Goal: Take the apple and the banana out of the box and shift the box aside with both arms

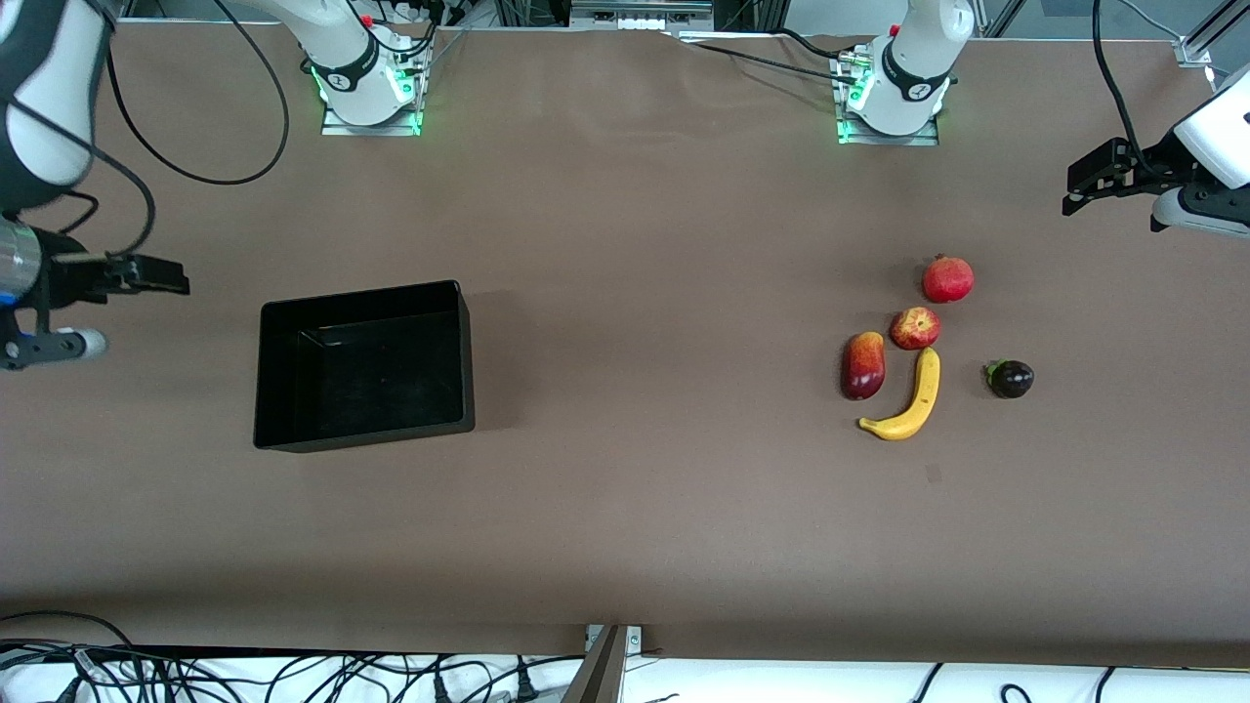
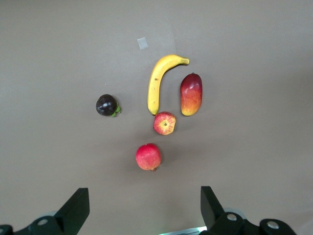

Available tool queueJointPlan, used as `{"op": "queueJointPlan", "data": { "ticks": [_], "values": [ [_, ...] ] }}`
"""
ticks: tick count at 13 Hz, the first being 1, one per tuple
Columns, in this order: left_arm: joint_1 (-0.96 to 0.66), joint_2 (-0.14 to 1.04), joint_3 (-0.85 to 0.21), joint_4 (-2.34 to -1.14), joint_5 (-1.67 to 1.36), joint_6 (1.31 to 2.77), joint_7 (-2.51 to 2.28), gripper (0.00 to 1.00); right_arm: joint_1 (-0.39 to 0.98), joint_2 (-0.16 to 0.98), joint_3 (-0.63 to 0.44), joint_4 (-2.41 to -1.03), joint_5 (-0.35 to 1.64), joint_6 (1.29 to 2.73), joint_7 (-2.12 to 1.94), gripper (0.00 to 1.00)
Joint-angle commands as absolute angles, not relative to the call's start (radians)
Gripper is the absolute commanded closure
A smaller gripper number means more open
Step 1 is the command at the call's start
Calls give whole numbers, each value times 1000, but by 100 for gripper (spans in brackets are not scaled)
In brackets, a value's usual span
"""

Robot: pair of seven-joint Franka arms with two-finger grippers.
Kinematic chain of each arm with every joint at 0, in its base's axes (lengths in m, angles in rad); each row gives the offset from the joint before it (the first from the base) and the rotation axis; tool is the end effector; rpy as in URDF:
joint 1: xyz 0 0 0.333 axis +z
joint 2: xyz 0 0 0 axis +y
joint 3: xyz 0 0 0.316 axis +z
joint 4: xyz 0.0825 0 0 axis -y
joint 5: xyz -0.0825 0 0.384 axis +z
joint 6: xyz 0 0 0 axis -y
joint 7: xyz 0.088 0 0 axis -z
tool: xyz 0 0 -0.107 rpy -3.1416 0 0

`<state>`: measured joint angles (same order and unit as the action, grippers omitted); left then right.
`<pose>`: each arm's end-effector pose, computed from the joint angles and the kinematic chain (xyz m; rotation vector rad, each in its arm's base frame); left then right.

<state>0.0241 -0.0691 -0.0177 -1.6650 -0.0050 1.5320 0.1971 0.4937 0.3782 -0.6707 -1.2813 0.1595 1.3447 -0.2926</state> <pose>0.5274 0.0025 0.6144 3.1156 -0.2979 -0.0989 0.6220 -0.0156 0.5541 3.0915 0.2174 -0.3860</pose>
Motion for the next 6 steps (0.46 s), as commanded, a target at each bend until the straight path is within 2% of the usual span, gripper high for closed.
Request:
{"op": "queueJointPlan", "data": {
  "ticks": [1, 3, 4, 6],
  "values": [
    [25, -54, -23, -1635, 15, 1520, 181, 0, 274, 208, -348, -1469, 9, 1440, -246, 0],
    [25, -49, -23, -1634, 15, 1522, 181, 0, 81, 96, -136, -1638, -20, 1566, -181, 0],
    [25, -48, -23, -1635, 15, 1522, 181, 0, 27, 74, -88, -1673, -24, 1603, -184, 0],
    [25, -48, -23, -1635, 15, 1522, 181, 0, -24, 68, -80, -1672, -17, 1609, -190, 0]
  ]
}}
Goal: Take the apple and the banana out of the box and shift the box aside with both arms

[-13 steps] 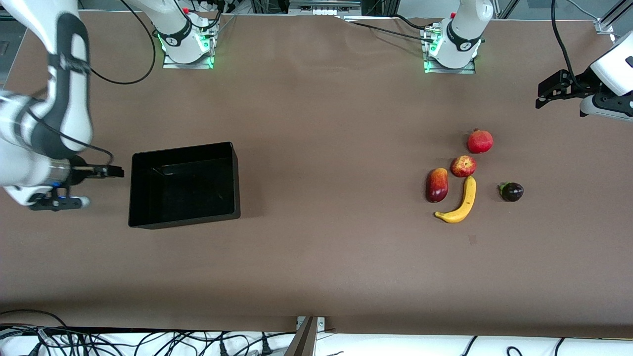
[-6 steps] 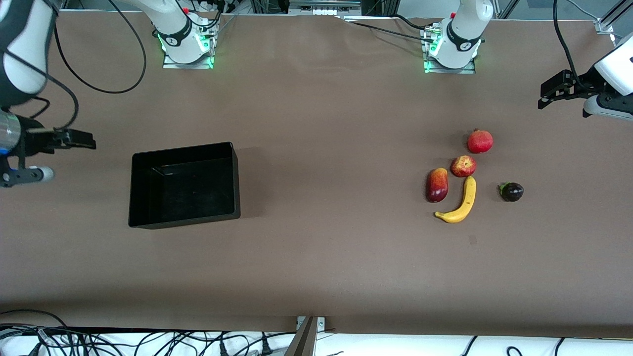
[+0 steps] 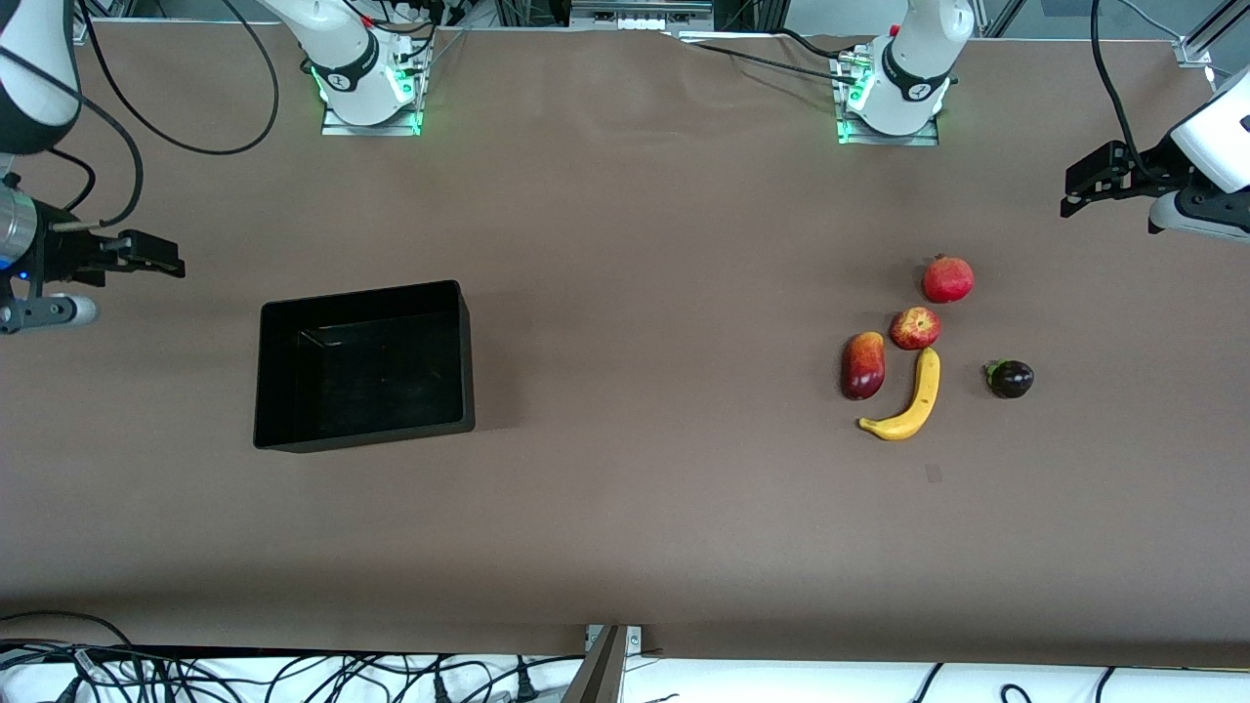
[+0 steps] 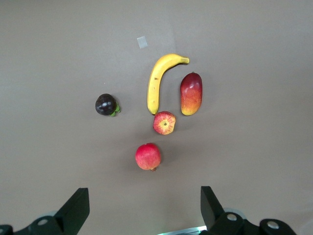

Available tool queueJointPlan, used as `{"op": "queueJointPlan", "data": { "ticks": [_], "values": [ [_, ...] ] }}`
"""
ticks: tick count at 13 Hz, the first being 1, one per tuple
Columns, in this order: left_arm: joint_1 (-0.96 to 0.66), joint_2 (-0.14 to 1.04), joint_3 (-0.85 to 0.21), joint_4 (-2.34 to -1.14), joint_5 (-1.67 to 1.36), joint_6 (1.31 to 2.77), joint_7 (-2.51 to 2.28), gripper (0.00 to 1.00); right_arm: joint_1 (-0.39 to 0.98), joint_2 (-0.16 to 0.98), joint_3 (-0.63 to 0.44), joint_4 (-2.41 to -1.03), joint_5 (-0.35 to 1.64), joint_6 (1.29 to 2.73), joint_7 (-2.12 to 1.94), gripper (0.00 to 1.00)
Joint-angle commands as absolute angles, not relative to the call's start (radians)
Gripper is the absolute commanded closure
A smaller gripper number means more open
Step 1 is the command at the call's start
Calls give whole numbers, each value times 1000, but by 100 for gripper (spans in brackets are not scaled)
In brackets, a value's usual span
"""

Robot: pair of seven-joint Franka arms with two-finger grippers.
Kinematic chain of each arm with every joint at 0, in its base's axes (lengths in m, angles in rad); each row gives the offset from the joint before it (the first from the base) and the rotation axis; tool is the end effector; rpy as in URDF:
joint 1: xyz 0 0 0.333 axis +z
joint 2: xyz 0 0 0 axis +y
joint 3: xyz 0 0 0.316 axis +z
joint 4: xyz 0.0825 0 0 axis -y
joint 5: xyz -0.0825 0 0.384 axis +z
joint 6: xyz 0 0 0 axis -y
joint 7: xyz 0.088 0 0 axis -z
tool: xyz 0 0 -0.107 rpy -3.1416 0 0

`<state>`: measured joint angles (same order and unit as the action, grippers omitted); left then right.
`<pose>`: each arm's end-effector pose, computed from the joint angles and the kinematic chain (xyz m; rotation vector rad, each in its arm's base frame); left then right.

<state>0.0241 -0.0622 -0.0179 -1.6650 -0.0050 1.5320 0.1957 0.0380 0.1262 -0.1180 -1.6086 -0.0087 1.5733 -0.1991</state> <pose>0.5293 0.0024 0.6107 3.1146 -0.2959 -0.1096 0.5817 -0.0440 0.5355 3.1247 0.1870 -0.2546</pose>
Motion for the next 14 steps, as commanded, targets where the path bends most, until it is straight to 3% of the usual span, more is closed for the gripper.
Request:
{"op": "queueJointPlan", "data": {
  "ticks": [1, 4, 7, 14],
  "values": [
    [25, -46, -23, -1634, 15, 1522, 181, 0, -38, 66, -77, -1674, -21, 1606, -187, 0],
    [25, -46, -23, -1635, 15, 1522, 181, 0, -100, 40, -75, -1681, -15, 1606, -186, 0],
    [25, -46, -23, -1635, 15, 1522, 181, 0, -142, -3, 6, -1722, -31, 1618, -184, 0],
    [25, -41, -23, -1634, 15, 1522, 181, 0, -147, -17, 9, -1776, -34, 1663, -189, 0]
  ]
}}
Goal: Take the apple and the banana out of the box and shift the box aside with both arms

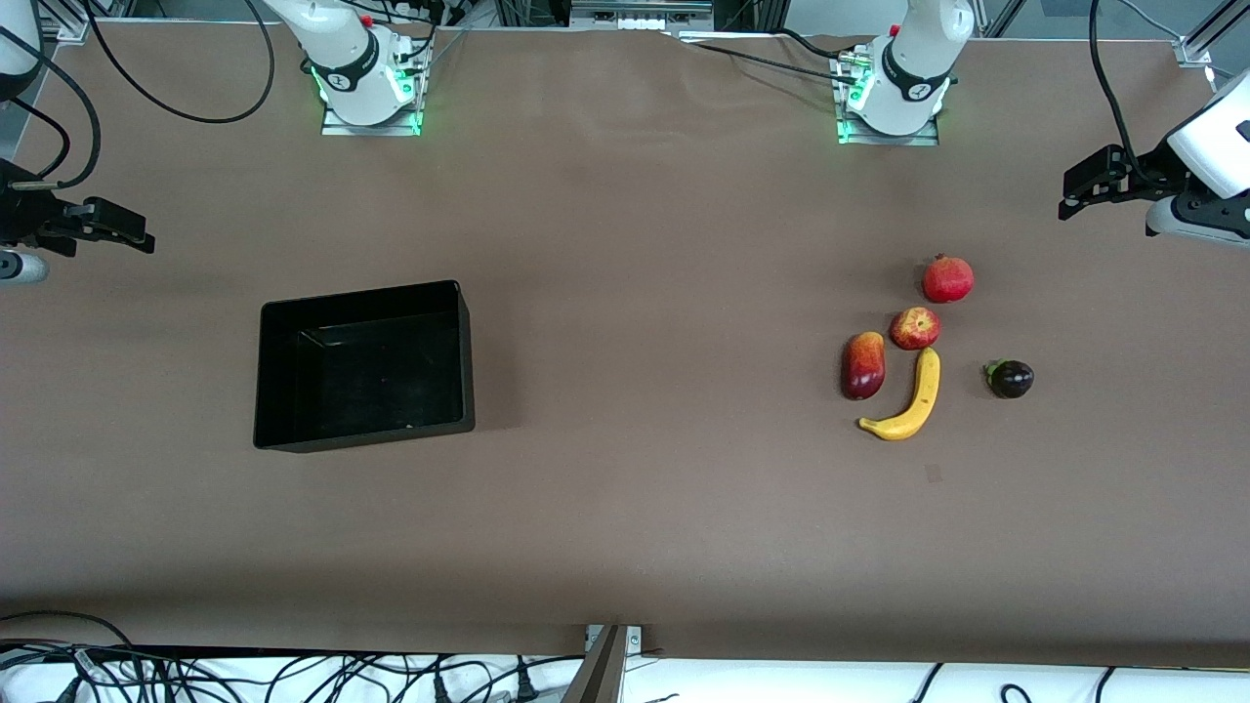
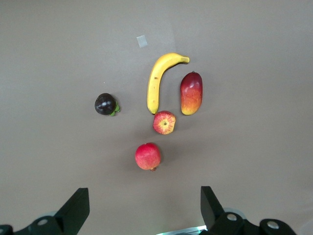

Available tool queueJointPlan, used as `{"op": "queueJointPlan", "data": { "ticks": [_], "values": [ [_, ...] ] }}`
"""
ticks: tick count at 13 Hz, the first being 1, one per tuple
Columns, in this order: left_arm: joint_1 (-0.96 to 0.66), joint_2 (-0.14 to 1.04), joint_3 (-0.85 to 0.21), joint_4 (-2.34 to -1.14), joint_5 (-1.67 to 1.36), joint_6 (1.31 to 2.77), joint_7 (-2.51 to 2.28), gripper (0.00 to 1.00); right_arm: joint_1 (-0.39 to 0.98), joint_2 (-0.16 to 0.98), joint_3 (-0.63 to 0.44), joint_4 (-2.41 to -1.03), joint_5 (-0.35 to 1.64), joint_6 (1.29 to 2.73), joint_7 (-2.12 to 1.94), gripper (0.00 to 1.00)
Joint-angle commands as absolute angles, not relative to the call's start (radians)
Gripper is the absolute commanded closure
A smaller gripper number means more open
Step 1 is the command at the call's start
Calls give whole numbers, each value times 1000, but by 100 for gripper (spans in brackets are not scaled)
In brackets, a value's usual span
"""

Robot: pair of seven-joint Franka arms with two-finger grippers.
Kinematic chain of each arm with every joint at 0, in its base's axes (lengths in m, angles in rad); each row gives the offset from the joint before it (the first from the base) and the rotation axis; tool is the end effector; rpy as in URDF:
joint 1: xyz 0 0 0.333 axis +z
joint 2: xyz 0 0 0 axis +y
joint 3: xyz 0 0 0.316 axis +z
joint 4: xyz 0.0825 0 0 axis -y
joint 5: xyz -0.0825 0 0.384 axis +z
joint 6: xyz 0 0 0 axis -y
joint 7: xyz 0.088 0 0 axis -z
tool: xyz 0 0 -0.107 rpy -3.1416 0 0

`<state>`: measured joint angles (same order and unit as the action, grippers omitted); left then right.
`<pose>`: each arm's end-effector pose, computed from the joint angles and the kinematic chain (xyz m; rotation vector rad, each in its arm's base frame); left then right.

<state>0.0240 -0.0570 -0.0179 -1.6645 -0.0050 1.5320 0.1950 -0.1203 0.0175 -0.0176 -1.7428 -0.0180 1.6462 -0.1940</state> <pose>0.5308 0.0024 0.6082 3.1139 -0.2949 -0.1169 0.5504 -0.0781 0.5399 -3.1341 -0.0916 0.1813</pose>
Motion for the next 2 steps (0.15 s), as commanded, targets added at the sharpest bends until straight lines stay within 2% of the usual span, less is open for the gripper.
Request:
{"op": "queueJointPlan", "data": {
  "ticks": [1, 2],
  "values": [
    [25, -41, -23, -1634, 15, 1522, 181, 0, -147, -18, 9, -1776, -35, 1663, -189, 0],
    [25, -41, -23, -1634, 15, 1522, 181, 0, -147, -18, 9, -1776, -37, 1663, -189, 0]
  ]
}}
